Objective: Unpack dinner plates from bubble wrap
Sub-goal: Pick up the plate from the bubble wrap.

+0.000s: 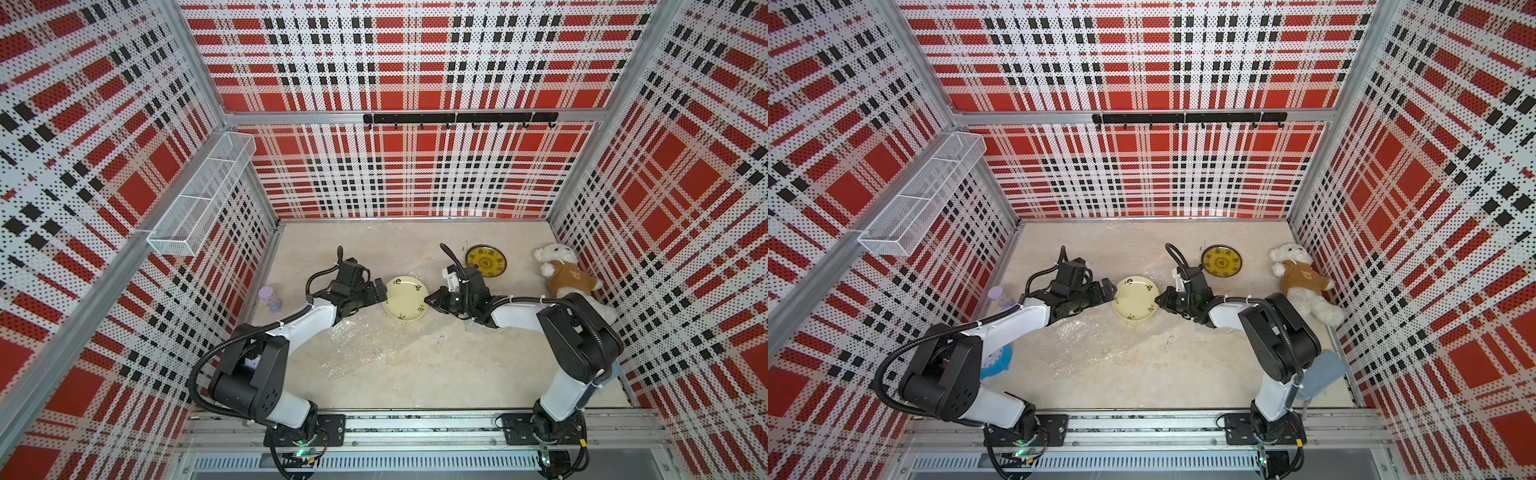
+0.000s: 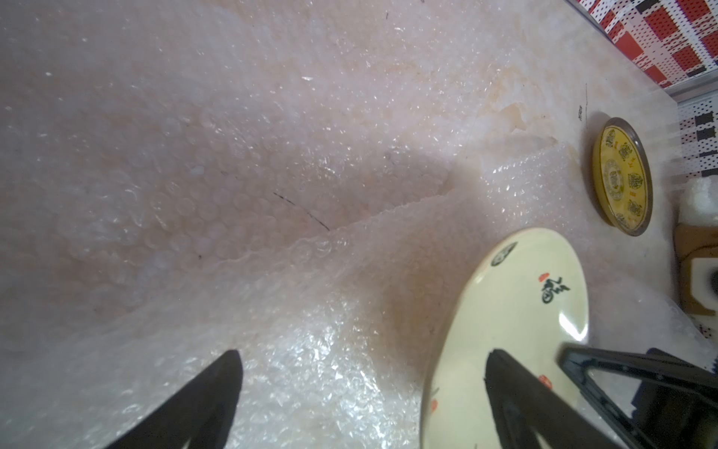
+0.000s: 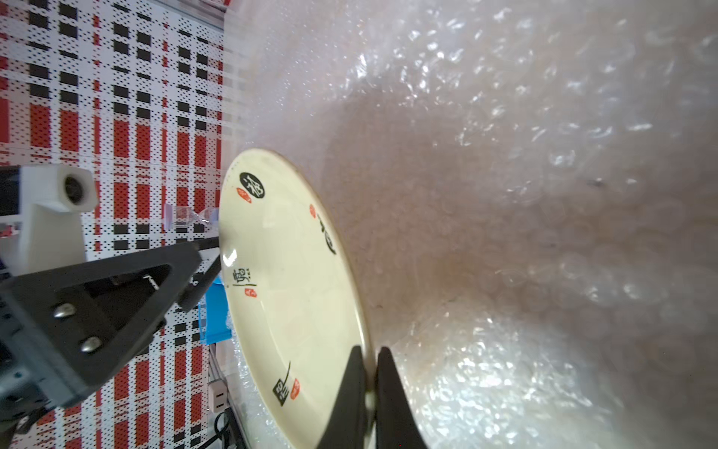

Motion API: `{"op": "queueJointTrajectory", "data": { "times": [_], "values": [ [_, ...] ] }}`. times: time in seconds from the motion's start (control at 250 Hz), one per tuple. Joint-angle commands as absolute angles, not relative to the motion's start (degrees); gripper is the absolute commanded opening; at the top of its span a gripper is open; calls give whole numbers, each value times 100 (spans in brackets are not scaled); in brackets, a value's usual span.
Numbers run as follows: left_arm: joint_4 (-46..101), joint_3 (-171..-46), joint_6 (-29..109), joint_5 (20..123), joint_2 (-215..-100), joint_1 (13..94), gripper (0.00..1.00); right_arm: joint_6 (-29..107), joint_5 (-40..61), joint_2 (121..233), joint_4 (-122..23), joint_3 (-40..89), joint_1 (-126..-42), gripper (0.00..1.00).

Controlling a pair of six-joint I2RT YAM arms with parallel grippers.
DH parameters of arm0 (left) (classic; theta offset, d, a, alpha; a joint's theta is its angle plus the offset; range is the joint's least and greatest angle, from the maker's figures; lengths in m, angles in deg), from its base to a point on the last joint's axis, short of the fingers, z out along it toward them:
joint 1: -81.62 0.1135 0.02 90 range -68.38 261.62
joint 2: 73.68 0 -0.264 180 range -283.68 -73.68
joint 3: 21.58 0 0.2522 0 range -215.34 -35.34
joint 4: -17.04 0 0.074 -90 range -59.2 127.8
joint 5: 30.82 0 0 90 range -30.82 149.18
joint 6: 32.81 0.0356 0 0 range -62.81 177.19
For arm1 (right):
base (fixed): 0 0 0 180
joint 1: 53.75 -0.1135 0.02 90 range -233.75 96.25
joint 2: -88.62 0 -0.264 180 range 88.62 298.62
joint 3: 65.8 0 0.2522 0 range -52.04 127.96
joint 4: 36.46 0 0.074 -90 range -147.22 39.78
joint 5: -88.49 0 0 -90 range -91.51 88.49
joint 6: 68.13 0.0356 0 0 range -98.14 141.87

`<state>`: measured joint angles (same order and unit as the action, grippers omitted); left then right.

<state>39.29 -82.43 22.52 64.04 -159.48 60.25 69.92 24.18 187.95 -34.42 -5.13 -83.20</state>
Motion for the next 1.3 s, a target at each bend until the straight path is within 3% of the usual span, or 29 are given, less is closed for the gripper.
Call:
{"op": "queueJointTrajectory", "data": {
  "times": [0.0,0.756,1.297],
  "values": [
    [3836,-8364,2185,6327,-15929,5997,99,7068,2495,18428,-3392,-415,-8207,5],
    [3861,-8240,2115,6420,-15587,6255,100,6398,2730,17441,-4940,-471,-6446,5],
    [3852,-8253,2133,6454,-15596,6298,99,5939,2816,18486,-5328,655,-4874,5]
  ]
}}
